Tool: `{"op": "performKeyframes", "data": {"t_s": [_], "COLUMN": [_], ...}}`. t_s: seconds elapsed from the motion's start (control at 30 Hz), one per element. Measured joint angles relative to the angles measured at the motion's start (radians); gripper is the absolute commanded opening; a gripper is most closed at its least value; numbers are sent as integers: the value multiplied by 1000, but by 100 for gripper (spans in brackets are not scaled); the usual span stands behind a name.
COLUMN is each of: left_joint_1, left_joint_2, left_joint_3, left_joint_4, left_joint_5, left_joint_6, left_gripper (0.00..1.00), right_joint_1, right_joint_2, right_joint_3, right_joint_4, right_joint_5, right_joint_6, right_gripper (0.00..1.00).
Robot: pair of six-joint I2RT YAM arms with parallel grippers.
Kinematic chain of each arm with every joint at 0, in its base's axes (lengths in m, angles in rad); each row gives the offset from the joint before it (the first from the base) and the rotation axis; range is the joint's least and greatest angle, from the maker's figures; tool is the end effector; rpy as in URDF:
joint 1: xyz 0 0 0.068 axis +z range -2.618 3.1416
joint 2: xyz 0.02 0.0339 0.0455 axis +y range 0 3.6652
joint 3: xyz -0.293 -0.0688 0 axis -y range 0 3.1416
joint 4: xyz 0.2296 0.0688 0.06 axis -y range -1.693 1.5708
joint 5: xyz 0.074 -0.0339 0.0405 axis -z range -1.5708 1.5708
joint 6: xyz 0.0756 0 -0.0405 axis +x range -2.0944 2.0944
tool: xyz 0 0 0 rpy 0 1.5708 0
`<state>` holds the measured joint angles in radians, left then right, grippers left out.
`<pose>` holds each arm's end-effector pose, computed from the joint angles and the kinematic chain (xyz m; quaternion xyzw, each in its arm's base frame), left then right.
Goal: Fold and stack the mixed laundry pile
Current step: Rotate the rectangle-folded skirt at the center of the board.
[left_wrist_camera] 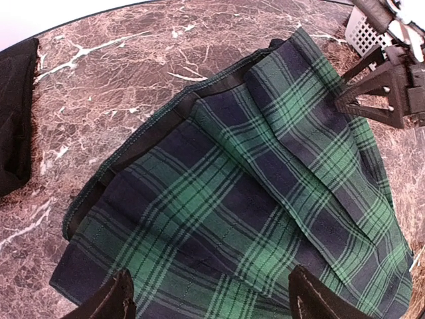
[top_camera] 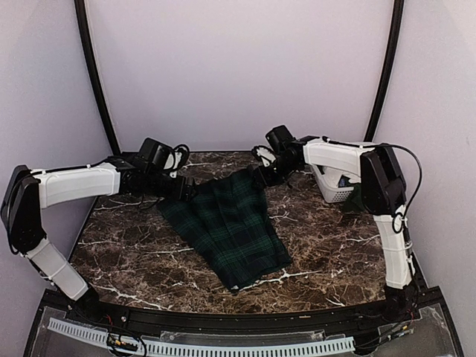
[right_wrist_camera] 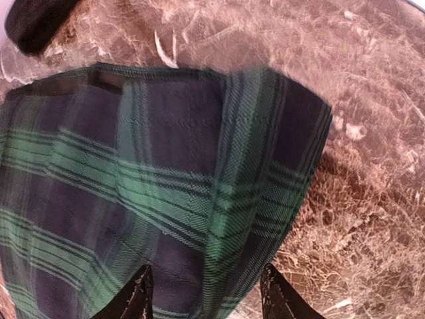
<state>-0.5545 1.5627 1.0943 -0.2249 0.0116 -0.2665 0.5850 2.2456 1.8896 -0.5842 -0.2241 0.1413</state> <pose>0.3095 -0.1927 0.2608 0.1323 0.8955 -0.1743 0.3874 0.4295 0.3046 0.1992 -0.2417 0.9140 0.2088 0.2503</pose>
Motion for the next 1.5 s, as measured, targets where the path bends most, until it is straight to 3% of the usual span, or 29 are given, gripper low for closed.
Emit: {"op": "performKeyframes", "data": {"t_s": [0.2,0.3,0.47,0.67,0.93,1.03,1.33,1.47,1.5], "left_joint_1": [-10,-11,-11,-27,-37,-8,28,28,28], "left_joint_2": [-5,-3,2,23,206,271,479,439,400], "left_joint_3": [-14,-18,-33,-72,-61,-3,321,335,310], "left_joint_4": [18,19,22,31,29,19,-62,-68,-58], "left_joint_5": [-1,-1,0,14,11,3,6,31,51], "left_joint_6": [-4,-9,-34,-75,-125,-127,-37,2,4], "left_gripper": [79,79,78,78,75,74,75,78,85], "right_joint_1": [1,5,22,37,31,24,-3,-3,-3], "right_joint_2": [14,14,37,127,195,169,-64,-159,-190], "right_joint_3": [10,24,69,108,126,61,-300,-350,-350], "right_joint_4": [-13,-9,0,16,35,84,156,85,72], "right_joint_5": [-14,-27,-50,-75,-74,-76,-74,-63,-64], "right_joint_6": [-3,-5,-8,-11,-19,-17,-4,-5,-6], "right_gripper": [44,51,44,44,44,45,66,78,80]}}
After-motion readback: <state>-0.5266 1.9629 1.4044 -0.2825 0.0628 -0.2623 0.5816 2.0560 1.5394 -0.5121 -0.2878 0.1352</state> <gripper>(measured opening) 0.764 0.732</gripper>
